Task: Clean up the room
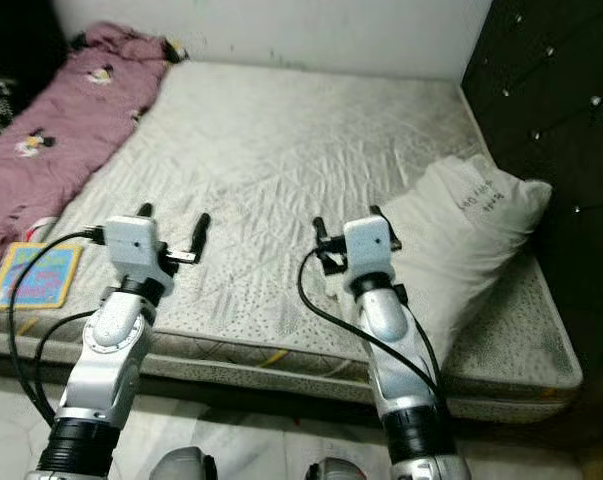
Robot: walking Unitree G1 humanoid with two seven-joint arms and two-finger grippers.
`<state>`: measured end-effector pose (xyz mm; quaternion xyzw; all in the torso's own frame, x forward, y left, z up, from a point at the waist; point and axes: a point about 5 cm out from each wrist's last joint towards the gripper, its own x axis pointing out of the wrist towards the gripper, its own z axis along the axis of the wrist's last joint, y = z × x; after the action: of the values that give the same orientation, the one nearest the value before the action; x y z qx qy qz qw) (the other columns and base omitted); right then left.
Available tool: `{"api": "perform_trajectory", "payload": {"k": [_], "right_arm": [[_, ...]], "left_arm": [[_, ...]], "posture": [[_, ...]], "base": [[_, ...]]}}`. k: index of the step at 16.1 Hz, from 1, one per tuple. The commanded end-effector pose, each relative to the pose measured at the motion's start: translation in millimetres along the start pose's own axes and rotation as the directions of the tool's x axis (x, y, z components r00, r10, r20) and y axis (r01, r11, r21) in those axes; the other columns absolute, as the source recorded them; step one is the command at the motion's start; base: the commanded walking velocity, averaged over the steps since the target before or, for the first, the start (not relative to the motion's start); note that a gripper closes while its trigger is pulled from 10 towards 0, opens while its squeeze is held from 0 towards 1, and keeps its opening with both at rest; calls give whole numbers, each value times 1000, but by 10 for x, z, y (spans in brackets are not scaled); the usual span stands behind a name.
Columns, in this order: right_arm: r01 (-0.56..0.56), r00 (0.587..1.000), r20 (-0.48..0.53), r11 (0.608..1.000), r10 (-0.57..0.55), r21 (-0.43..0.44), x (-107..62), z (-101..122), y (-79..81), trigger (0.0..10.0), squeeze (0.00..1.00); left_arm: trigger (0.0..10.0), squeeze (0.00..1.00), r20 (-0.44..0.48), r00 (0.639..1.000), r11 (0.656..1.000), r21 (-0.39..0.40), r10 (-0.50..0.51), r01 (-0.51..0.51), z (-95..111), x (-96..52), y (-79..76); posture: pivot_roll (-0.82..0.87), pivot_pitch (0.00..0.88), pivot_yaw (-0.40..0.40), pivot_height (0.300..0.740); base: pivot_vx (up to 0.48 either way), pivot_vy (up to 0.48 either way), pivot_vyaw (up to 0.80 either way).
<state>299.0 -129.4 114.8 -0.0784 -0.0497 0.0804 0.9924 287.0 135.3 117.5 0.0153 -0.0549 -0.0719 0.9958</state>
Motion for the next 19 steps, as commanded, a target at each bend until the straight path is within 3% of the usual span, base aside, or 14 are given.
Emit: {"api": "perform_trajectory", "payload": {"k": [1,8,11,15,19], "right_arm": [[7,1000,-8,1000,-7,4,4,-10,-36,10000,0],[10,1000,25,1000,-10,-3,140,15,-4,10000,0],[-39,999,26,999,39,-17,189,18,28,10000,0],[-166,986,20,985,167,-42,314,27,170,10000,0],[-173,984,26,984,174,-37,330,9,170,10000,0]], "left_arm": [[10000,0,5,1000,1000,7,-9,9,8,18,-18],[10000,0,-27,996,995,40,88,-87,-71,114,95],[10000,0,-13,996,996,11,85,-85,-76,112,119],[10000,0,0,970,969,-26,245,-245,-97,-2,260],[10000,0,8,978,978,-14,210,-210,-92,9,208]], "posture": [[-13,0,-10,740],[-8,0,22,740],[38,0,-39,740],[122,0,-137,740],[107,0,-117,740]], "base": [[0,0,-800],[0,0,-114],[0,0,0],[0,0,0],[0,0,0]]}}
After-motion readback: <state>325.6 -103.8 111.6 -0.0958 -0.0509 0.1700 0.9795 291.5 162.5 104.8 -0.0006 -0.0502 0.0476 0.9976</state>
